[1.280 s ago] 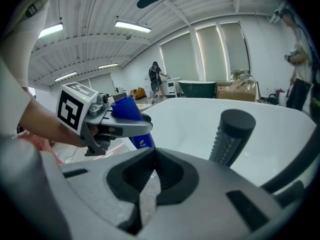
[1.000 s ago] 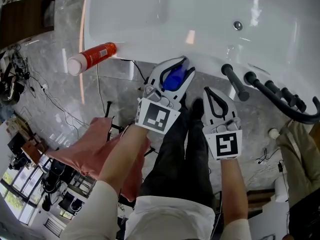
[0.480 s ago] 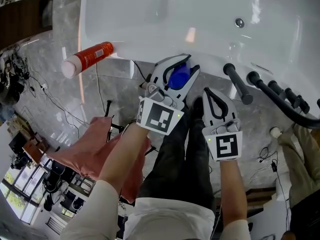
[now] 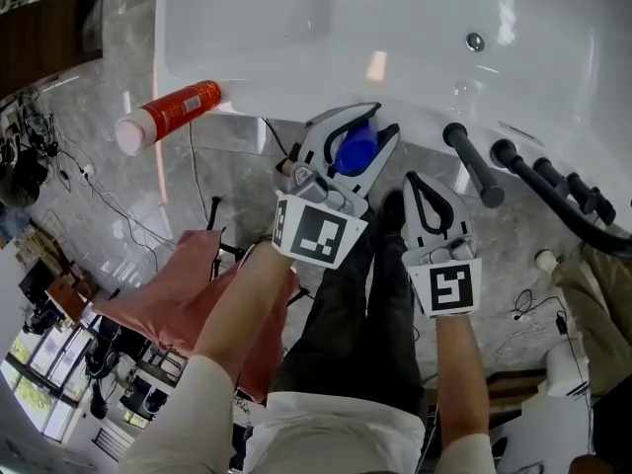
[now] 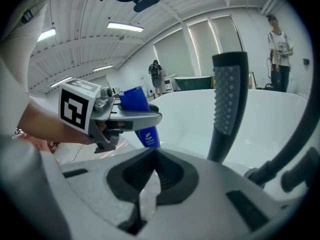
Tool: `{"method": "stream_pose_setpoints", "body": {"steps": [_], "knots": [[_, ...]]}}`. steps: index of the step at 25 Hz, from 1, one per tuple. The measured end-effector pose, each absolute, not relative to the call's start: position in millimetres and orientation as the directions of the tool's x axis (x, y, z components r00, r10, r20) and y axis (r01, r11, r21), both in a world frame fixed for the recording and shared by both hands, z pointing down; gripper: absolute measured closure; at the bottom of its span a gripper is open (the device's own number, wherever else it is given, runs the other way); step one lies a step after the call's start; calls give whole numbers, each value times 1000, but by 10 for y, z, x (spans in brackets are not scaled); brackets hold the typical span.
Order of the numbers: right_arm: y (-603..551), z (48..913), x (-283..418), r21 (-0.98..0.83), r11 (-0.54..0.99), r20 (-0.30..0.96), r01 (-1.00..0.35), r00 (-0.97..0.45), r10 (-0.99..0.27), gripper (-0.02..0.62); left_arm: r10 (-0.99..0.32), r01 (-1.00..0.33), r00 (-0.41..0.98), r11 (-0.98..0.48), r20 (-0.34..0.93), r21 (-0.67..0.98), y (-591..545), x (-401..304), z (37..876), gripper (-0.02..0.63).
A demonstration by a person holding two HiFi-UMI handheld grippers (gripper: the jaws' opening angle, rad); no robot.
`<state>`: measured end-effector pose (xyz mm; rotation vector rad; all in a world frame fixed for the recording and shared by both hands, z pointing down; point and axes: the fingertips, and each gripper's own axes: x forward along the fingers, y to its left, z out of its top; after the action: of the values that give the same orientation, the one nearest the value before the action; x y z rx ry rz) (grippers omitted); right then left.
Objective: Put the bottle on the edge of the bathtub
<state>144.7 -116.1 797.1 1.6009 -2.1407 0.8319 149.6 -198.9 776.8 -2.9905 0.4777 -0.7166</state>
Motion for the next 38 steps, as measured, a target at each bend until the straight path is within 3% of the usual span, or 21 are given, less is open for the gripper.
{"method": "stream_pose_setpoints", "body": {"steps": [19,30,38], "knots": [[-1115,7941,1409,-256,192,584,-947,-310,-750,594,-330,-329,834,-941,442,-82,-2044,1395,7807,341],[-1083,7658,1377,-205,255,591,-945,-327,-737,594,-374,-382,796,-920,475,-85,-1900,1038,7568,321],[-978,6959,1315,-127,324,598,-938,-333,-729,594,-467,-506,757,-862,457,-43,-1731,654,6747,321]]}}
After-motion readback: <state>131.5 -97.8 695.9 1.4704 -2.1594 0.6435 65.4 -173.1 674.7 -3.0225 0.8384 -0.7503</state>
